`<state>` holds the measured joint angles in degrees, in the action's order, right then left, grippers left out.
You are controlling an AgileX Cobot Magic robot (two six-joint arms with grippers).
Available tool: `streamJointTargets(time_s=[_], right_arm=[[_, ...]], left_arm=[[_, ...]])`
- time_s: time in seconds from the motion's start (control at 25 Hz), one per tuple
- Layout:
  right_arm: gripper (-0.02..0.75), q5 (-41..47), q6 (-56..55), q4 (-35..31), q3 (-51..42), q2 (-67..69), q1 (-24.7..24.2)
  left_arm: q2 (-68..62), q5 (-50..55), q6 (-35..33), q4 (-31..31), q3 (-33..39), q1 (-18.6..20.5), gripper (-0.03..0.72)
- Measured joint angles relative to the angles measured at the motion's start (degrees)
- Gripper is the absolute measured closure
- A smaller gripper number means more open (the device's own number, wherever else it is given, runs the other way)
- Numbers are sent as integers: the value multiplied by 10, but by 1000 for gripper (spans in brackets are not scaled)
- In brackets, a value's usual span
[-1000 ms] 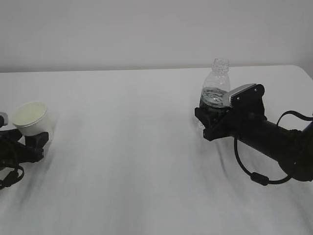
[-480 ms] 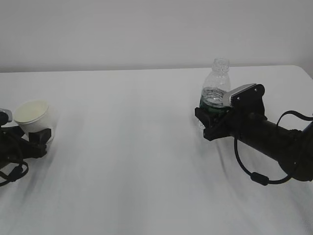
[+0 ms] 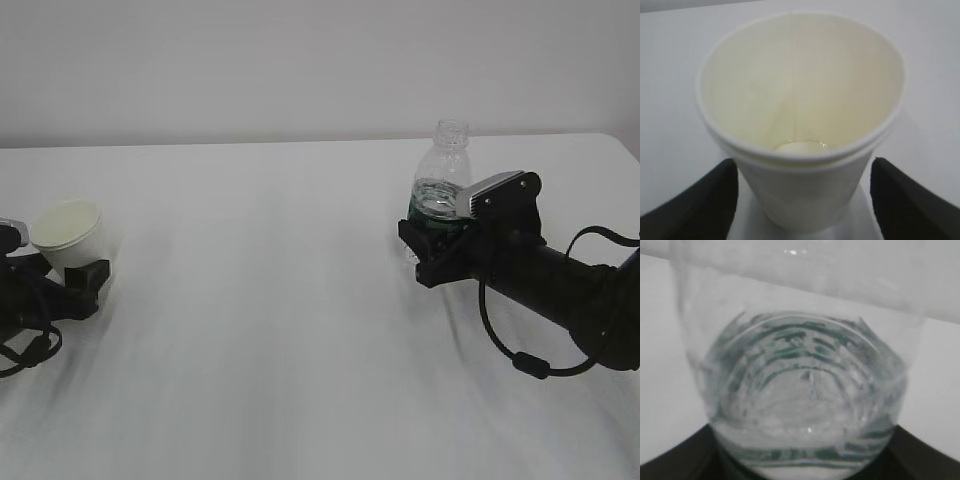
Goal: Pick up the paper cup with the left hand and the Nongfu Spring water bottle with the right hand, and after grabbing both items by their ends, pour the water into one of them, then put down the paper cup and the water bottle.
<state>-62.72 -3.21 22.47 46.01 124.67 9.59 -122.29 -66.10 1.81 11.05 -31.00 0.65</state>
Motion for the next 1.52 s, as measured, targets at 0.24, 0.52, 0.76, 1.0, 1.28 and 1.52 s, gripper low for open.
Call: streamJointTargets(time_s=[0.24,0.52,0.76,1.0,1.28,1.52], right_arm=[[282,0,-2,0,0,0,0],[282,1,-3,1,-1,0,0],[282,1,-4,1,-1,0,0],[282,1,-4,1,-1,0,0],[283,1,-4,1,-1,0,0],[283,1,-4,1,-1,0,0]], left_arm=[[-6,0,0,1,-21,0,79],[-14,0,1,1,-35,0,78],[-14,0,1,1,-53,0,79],[-14,0,4,1,-55,0,106],[-15,0,5,2,-55,0,190],[-15,-2,6,28,-55,0,230]])
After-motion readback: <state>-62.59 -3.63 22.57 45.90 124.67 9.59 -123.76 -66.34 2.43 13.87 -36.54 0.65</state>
